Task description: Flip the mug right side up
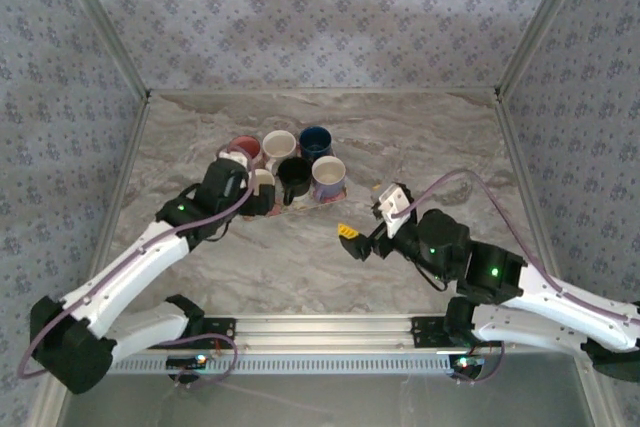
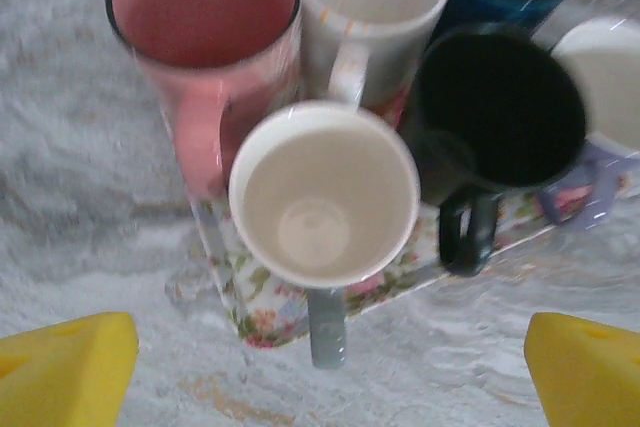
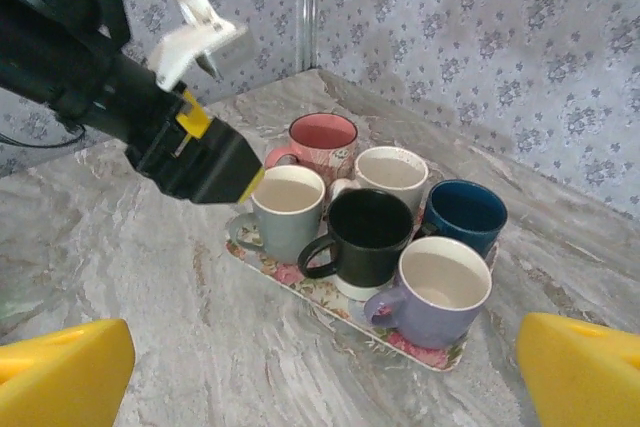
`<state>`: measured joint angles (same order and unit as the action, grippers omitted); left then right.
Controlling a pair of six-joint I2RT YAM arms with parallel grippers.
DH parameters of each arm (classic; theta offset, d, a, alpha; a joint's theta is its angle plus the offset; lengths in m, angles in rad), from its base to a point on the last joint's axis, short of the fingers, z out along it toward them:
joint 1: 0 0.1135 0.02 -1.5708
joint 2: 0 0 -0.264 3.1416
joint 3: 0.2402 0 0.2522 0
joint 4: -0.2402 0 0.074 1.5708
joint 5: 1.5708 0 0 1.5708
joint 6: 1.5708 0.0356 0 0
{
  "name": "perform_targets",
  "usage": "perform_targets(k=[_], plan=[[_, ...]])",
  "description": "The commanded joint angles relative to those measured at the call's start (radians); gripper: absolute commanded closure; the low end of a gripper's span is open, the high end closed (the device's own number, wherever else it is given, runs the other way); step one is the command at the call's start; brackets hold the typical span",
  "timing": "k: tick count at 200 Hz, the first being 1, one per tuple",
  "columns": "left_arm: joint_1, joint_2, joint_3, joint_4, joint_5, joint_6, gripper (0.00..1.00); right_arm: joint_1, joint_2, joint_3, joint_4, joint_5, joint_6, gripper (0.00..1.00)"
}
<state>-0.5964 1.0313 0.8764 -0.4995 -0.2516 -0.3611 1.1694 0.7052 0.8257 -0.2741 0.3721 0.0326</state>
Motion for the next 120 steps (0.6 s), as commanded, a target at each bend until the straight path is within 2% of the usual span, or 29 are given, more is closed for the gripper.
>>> perform_targets(k=[1, 19, 31, 45, 55, 77, 84, 92, 107, 120], plan=[[0.016, -0.021, 0.078, -0.006, -0.046, 0.098, 0.01, -0.016, 0.067, 0.103, -0.034, 0.065, -0.014, 0.00], [0.101, 0.010, 0.111, 0.041, -0.045, 0.077, 0.01, -0.057, 0.180, 0.209, -0.068, 0.166, 0.042, 0.00], [0.144, 0.028, 0.102, 0.112, -0.132, 0.039, 0.01, -0.101, 0.247, 0.270, -0.106, 0.281, 0.160, 0.00], [0.219, 0.035, 0.069, 0.246, -0.164, 0.099, 0.01, -0.177, 0.283, 0.308, -0.125, 0.347, 0.263, 0.00], [0.321, 0.050, 0.041, 0.324, -0.134, 0.103, 0.01, -0.263, 0.288, 0.314, -0.116, 0.317, 0.330, 0.00], [0.523, 0.119, -0.078, 0.560, 0.029, 0.151, 0.01, -0.472, 0.286, 0.285, -0.062, 0.261, 0.397, 0.00], [0.555, 0.149, -0.113, 0.623, 0.043, 0.163, 0.01, -0.517, 0.288, 0.253, 0.003, 0.283, 0.371, 0.00], [0.579, 0.189, -0.146, 0.665, 0.021, 0.157, 0.00, -0.560, 0.289, 0.178, 0.156, 0.283, 0.243, 0.00], [0.616, 0.251, -0.196, 0.712, 0.004, 0.153, 0.00, -0.670, 0.300, -0.001, 0.440, 0.120, 0.041, 0.00], [0.624, 0.316, -0.220, 0.745, -0.008, 0.195, 0.01, -0.796, 0.319, -0.103, 0.548, -0.003, 0.096, 0.00]])
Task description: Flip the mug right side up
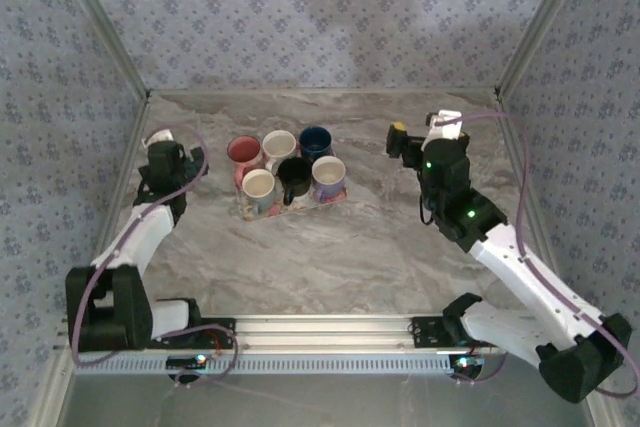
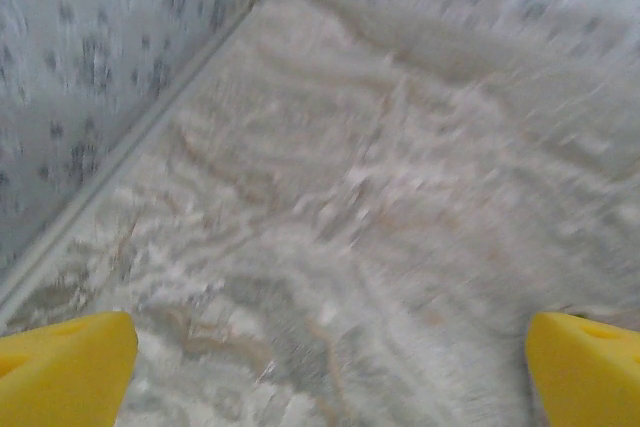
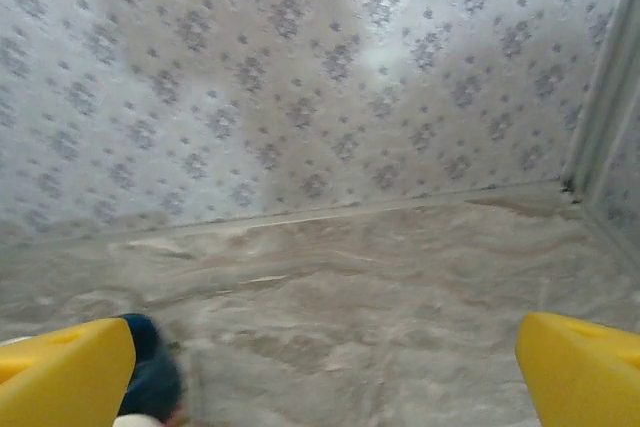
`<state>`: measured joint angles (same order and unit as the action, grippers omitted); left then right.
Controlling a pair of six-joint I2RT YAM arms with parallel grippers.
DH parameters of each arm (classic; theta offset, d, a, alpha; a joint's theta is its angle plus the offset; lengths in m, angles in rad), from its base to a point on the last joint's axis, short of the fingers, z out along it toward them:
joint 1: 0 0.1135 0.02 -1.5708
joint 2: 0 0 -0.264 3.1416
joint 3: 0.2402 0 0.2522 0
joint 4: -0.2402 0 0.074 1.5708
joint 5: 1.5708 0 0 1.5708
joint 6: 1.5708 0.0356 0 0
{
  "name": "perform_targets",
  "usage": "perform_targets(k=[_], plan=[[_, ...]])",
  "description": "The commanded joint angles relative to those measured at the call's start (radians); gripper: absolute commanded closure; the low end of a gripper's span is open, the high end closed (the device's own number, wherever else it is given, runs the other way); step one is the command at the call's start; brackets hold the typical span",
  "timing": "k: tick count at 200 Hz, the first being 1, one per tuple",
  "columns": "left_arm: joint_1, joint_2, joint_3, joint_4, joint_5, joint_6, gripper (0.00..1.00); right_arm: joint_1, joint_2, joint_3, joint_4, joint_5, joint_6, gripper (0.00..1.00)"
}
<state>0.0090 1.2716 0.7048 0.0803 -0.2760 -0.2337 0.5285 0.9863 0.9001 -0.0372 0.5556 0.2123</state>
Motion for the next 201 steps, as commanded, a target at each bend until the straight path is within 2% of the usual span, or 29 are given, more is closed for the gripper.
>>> perform_targets(k=[1, 13, 20, 34, 50, 54, 68, 84, 91, 97, 103, 107, 116, 128, 136, 144, 152, 162, 174, 201], plan=[[0.019, 0.080, -0.048, 0.163, 0.016, 0.069, 0.01, -0.166, 0.040, -0.184, 0.315, -0.198, -0.076, 0.00], [0.022, 0.129, -0.049, 0.151, 0.014, 0.084, 0.00, -0.279, 0.064, -0.251, 0.403, -0.374, -0.097, 0.00], [0.022, 0.147, -0.051, 0.153, 0.024, 0.091, 0.00, -0.320, 0.084, -0.287, 0.460, -0.420, -0.141, 0.00], [0.021, 0.149, -0.110, 0.246, 0.024, 0.081, 0.01, -0.340, 0.131, -0.342, 0.506, -0.350, -0.220, 0.00], [0.022, 0.135, -0.240, 0.505, 0.036, 0.094, 0.01, -0.370, 0.183, -0.376, 0.500, -0.268, -0.246, 0.00], [0.022, 0.132, -0.249, 0.524, 0.052, 0.113, 0.01, -0.381, 0.194, -0.387, 0.508, -0.258, -0.244, 0.00], [0.020, 0.180, -0.273, 0.629, 0.109, 0.144, 0.01, -0.420, 0.233, -0.426, 0.560, -0.259, -0.237, 0.00], [0.010, 0.245, -0.342, 0.814, 0.119, 0.157, 0.00, -0.452, 0.275, -0.455, 0.609, -0.273, -0.218, 0.00], [0.004, 0.279, -0.368, 0.914, 0.105, 0.167, 0.00, -0.461, 0.299, -0.472, 0.667, -0.284, -0.258, 0.00], [-0.002, 0.268, -0.355, 0.860, 0.102, 0.169, 0.01, -0.464, 0.318, -0.484, 0.696, -0.303, -0.267, 0.00], [-0.007, 0.250, -0.318, 0.763, 0.100, 0.171, 0.01, -0.477, 0.332, -0.476, 0.655, -0.325, -0.252, 0.00], [-0.010, 0.262, -0.302, 0.756, 0.100, 0.182, 0.00, -0.488, 0.346, -0.479, 0.649, -0.346, -0.236, 0.00], [-0.012, 0.266, -0.308, 0.770, 0.106, 0.186, 0.01, -0.509, 0.403, -0.531, 0.788, -0.360, -0.237, 0.00], [-0.013, 0.266, -0.305, 0.767, 0.104, 0.187, 0.01, -0.519, 0.527, -0.630, 1.072, -0.367, -0.222, 0.00], [-0.014, 0.262, -0.302, 0.753, 0.103, 0.188, 0.01, -0.507, 0.606, -0.665, 1.260, -0.322, -0.239, 0.00], [-0.013, 0.265, -0.304, 0.760, 0.104, 0.187, 0.00, -0.476, 0.555, -0.631, 1.118, -0.250, -0.237, 0.00], [-0.014, 0.264, -0.302, 0.754, 0.103, 0.187, 0.00, -0.489, 0.531, -0.545, 0.900, -0.265, -0.175, 0.00], [-0.014, 0.265, -0.302, 0.758, 0.103, 0.188, 0.01, -0.528, 0.560, -0.550, 0.959, -0.350, -0.206, 0.00], [-0.014, 0.265, -0.301, 0.755, 0.104, 0.188, 0.01, -0.542, 0.540, -0.534, 0.903, -0.353, -0.190, 0.00], [-0.014, 0.266, -0.300, 0.754, 0.104, 0.186, 0.01, -0.532, 0.546, -0.538, 0.924, -0.344, -0.200, 0.00]])
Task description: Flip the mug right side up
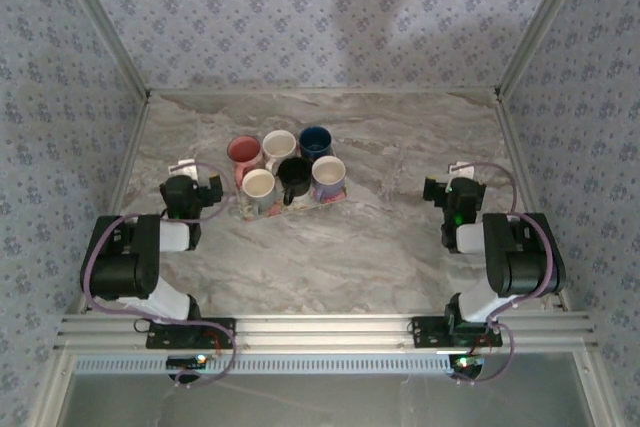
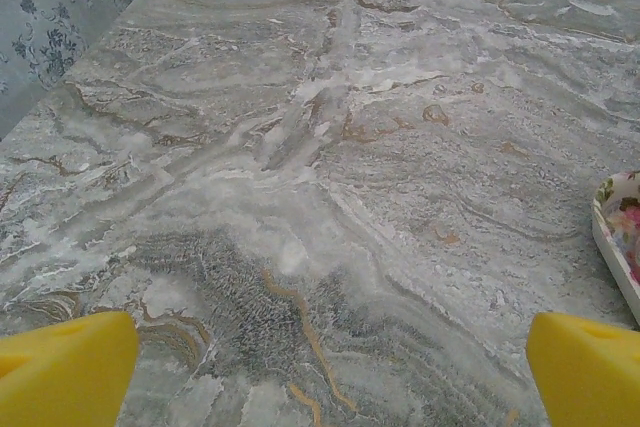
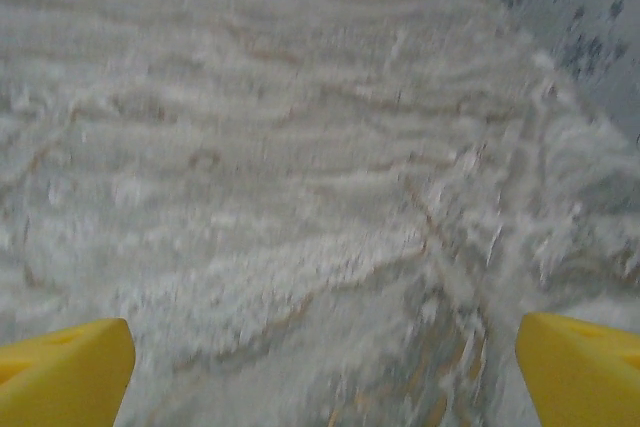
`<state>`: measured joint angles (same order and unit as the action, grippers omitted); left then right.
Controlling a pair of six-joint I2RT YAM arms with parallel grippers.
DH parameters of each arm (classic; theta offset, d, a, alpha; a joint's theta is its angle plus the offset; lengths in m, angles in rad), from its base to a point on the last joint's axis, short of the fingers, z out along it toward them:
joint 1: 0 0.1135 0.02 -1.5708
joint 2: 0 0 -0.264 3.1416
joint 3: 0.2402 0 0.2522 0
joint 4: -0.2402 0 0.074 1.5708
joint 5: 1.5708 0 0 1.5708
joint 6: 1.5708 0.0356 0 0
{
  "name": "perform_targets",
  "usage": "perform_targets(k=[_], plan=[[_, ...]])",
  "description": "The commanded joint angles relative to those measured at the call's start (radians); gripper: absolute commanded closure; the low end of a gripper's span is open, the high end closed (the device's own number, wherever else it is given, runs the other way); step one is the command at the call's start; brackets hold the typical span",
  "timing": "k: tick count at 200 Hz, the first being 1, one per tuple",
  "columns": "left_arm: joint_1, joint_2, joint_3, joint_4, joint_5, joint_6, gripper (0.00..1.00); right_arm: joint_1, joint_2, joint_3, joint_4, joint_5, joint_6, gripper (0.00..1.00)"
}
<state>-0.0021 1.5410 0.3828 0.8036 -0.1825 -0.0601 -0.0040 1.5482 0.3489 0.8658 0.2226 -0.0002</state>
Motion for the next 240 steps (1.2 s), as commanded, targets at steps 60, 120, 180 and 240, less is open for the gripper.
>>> perform_targets(k=[60, 120, 180, 240], plan=[[-0.003, -0.004, 0.017, 0.037, 0.012, 0.013, 0.01, 0.003, -0.017, 0.007, 0.033, -0.006, 0.008, 0.00], [-0.006, -0.005, 0.017, 0.039, 0.009, 0.016, 0.01, 0.014, -0.016, 0.012, 0.029, -0.031, -0.018, 0.00], [-0.006, -0.005, 0.018, 0.037, 0.009, 0.017, 0.01, 0.018, -0.015, 0.011, 0.029, -0.059, -0.034, 0.00], [-0.006, -0.004, 0.017, 0.037, 0.009, 0.018, 0.01, 0.016, -0.016, 0.014, 0.024, -0.068, -0.032, 0.00]])
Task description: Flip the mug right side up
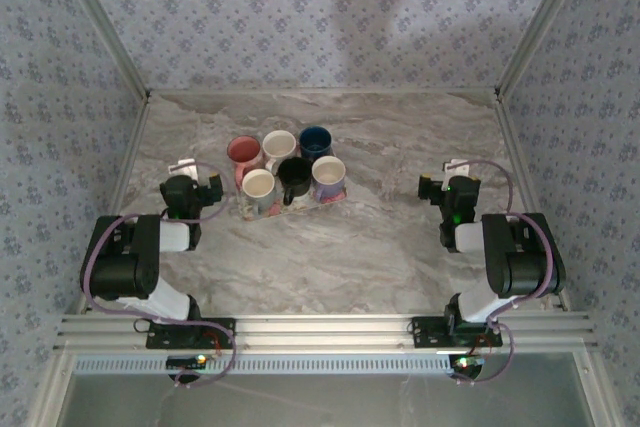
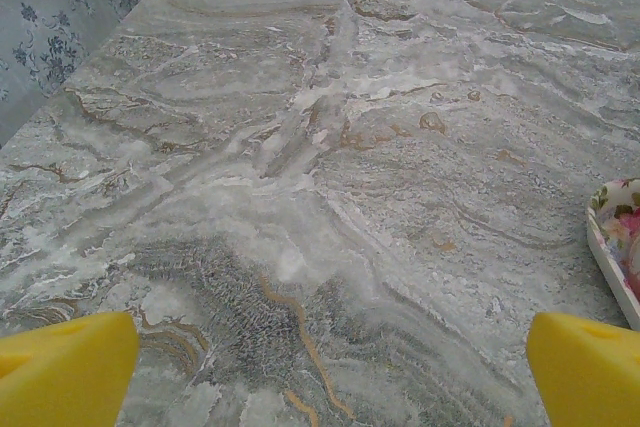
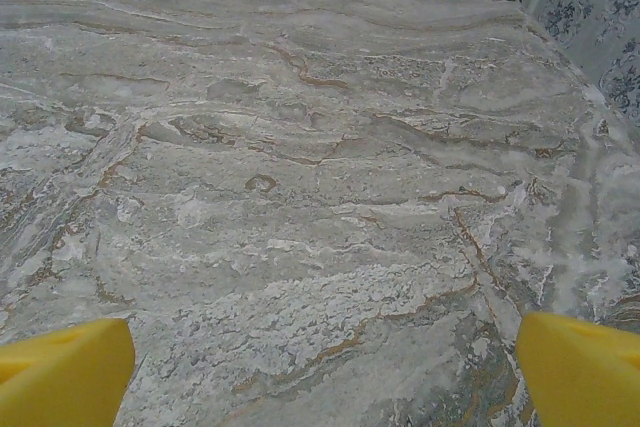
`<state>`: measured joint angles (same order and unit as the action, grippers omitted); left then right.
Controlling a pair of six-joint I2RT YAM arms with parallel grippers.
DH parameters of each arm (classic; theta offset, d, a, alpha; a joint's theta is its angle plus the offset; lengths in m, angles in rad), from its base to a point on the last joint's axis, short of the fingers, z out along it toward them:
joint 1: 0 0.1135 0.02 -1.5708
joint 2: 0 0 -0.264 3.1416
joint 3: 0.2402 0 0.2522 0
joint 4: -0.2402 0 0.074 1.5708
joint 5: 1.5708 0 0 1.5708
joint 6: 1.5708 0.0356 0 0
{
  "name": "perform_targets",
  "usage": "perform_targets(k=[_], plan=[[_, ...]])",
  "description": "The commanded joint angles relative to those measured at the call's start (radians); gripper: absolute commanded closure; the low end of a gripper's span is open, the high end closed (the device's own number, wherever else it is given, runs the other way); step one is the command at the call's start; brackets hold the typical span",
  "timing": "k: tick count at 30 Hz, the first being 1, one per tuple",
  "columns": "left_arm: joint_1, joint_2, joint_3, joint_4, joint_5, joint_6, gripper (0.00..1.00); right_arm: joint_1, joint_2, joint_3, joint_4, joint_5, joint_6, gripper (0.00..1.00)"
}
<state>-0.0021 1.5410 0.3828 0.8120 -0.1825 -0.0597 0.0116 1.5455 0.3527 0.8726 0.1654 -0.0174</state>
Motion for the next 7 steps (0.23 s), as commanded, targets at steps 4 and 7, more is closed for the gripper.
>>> perform_targets(k=[4, 7], plan=[[-0.001, -0.004, 0.024, 0.020, 0.020, 0.014, 0.01, -0.002, -0.013, 0.011, 0.013, -0.016, -0.015, 0.00], [-0.001, -0.004, 0.018, 0.027, 0.020, 0.017, 0.01, -0.005, -0.013, 0.012, 0.011, -0.021, -0.013, 0.00]])
